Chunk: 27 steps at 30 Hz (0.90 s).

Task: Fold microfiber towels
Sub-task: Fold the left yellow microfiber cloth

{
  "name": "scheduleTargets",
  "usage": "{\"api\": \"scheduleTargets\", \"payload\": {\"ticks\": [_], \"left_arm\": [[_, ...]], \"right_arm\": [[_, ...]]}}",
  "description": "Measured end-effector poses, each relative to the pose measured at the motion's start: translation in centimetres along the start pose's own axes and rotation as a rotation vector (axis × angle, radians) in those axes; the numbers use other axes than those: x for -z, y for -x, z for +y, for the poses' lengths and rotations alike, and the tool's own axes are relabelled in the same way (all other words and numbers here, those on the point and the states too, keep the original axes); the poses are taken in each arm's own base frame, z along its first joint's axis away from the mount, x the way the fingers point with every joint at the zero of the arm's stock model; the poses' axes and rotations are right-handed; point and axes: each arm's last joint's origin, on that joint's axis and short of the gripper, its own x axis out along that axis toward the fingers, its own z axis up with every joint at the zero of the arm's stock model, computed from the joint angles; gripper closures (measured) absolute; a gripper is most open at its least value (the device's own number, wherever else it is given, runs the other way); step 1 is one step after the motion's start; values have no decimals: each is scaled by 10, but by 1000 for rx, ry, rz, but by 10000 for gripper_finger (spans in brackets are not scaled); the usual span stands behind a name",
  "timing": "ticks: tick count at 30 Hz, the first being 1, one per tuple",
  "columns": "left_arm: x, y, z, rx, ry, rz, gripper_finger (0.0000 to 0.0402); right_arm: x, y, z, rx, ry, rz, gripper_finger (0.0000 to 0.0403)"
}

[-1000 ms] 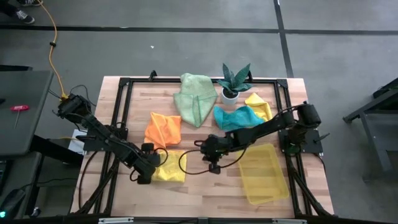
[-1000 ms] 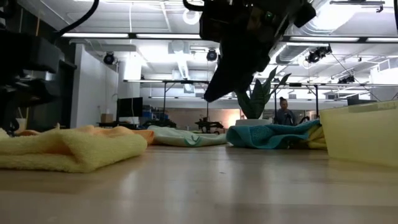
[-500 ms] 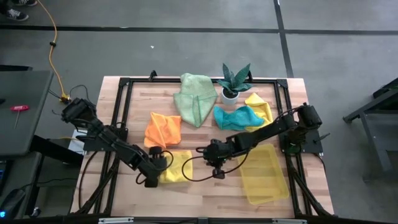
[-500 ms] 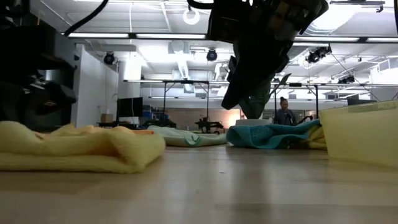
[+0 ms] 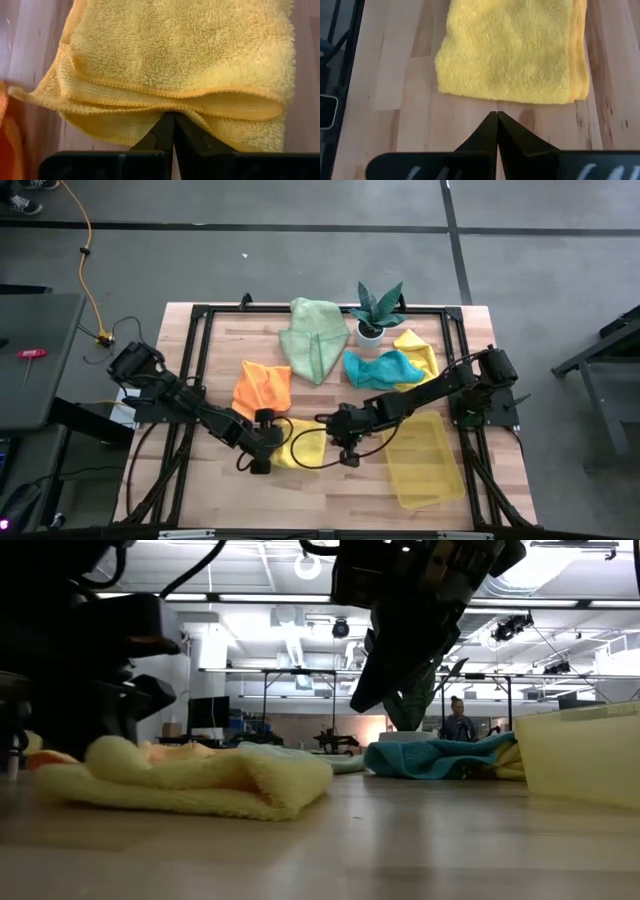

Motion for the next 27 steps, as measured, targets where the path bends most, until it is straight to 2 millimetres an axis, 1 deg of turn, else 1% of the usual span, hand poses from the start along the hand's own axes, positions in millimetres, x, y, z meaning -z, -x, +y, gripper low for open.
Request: {"api": "scheduleTargets", "payload": {"ticks": [3, 5, 7, 9, 13, 16, 19, 22, 24, 27], "left_arm": [[-1, 1, 0, 4, 13, 2, 402], [1, 7, -1, 1, 20, 19, 402], [1, 15, -3, -6, 20, 26, 402], [-1, 27, -5, -18, 22, 25, 402], [5, 45, -6, -105, 31, 14, 402], [9, 58, -7, -138, 48, -7, 401], [16, 67, -6, -198, 62, -14, 401], [21, 74, -5, -253, 87, -35, 402], [21, 75, -6, -279, 108, -65, 401], [22, 76, -6, -313, 112, -96, 401]], "right_arm": [[1, 0, 0, 3, -67, 8, 402], [2, 0, -1, 4, -140, 17, 400], [3, 0, -1, -10, -217, 45, 388], [5, 0, -1, -8, -284, 68, 366], [5, 0, -1, -3, -414, 67, 296], [5, 0, -2, 40, -564, 41, 241], [1, 0, -3, 45, -680, -14, 200], [-1, -7, -2, 39, -807, -59, 180], [2, -16, -1, 33, -889, -58, 176], [0, -27, 5, 32, -956, -39, 176]]}}
